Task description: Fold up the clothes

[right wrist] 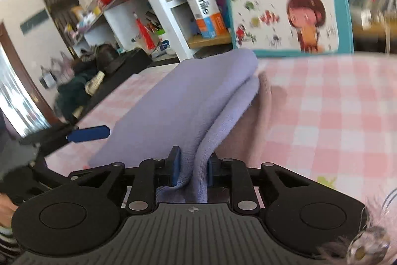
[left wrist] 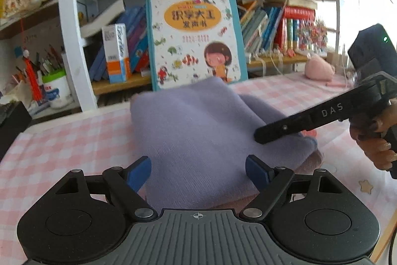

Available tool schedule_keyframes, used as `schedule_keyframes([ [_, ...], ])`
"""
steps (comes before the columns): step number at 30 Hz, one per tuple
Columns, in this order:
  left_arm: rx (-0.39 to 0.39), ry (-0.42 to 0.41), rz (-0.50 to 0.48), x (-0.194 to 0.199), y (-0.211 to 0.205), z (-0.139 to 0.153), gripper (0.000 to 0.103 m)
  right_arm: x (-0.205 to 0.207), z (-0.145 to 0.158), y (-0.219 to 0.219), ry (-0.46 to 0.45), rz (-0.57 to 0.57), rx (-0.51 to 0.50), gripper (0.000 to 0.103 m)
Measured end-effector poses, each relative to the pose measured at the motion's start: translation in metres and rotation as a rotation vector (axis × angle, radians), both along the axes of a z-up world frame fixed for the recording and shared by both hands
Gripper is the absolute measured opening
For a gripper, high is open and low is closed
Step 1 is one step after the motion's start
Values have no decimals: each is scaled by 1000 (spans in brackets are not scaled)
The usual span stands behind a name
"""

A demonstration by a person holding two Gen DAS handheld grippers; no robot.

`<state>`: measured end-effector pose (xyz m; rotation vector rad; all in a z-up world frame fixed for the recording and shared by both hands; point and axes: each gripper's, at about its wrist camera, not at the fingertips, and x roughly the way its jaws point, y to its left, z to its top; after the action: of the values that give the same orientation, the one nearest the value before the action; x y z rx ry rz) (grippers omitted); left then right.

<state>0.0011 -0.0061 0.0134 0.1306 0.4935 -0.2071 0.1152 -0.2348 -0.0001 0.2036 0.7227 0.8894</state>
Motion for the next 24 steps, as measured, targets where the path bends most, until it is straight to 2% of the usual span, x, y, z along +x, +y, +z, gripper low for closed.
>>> schedule_keyframes([
  [1,-7,-16,4,-2,1,3,85,0,0,-3,10,-6,10,28],
  [5,-66,-54,-7,-4,5,12,85,-1,0,-2,12,-16,24,26],
  [6,-78,-54,-14,-3,5,12,85,-4,2,0,-11,-10,20,17],
  [10,-43,-21,-13,6,-1,4,85,-29,18,16,-210,18,-63,15],
  [11,-37,-4,-10,8,-2,1,85,-31,18,18,-228,19,-85,15],
  [14,-13,10,-8,10,-4,-6,85,-22,9,21,-152,3,-115,16],
  [17,-9,6,-8,9,-3,-4,85,-11,3,12,-74,-3,-67,18],
  [21,-47,-26,22,5,7,4,86,-15,5,8,-89,-30,-82,41],
  [24,-109,-50,51,4,20,11,89,-13,9,1,-76,-62,-58,57],
])
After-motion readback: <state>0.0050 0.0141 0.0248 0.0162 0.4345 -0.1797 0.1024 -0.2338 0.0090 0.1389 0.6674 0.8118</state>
